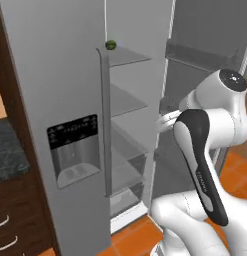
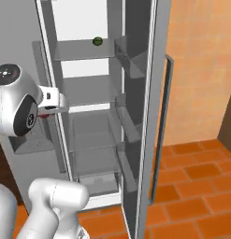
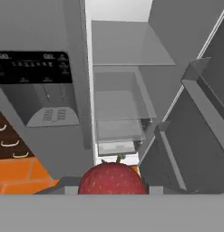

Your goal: Take the strawberry from the fridge and place it on top of the pancake, located on the dining counter.

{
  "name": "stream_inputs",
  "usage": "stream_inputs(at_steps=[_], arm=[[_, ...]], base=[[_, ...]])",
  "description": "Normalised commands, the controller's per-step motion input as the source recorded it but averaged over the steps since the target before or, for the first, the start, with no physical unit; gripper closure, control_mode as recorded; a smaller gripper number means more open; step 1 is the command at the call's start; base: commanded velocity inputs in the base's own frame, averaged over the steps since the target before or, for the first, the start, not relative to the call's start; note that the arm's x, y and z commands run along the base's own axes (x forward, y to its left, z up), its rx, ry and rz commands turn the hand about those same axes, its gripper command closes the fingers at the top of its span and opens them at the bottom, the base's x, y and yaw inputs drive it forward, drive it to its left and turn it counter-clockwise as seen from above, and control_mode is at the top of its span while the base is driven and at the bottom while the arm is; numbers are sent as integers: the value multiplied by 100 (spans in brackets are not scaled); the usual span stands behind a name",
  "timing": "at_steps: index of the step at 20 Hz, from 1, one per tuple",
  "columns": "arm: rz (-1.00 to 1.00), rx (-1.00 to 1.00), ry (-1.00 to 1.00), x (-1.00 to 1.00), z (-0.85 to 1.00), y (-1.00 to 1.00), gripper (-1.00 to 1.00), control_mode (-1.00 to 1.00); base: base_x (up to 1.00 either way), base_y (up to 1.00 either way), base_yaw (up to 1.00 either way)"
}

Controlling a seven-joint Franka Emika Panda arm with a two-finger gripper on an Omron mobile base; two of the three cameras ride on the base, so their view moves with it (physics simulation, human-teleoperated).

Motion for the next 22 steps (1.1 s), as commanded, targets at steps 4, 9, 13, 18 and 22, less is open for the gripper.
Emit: stream_inputs(at_steps=[4,9,13,18,22], arm=[[0,0,0,0,0,0,100,100],[0,0,0,0,0,0,100,100],[0,0,0,0,0,0,100,100],[0,0,0,0,0,0,100,100],[0,0,0,0,0,0,100,100]], base=[[-30,69,-75],[-26,90,-67],[-34,83,-67],[-29,55,-78],[-20,36,-83]])
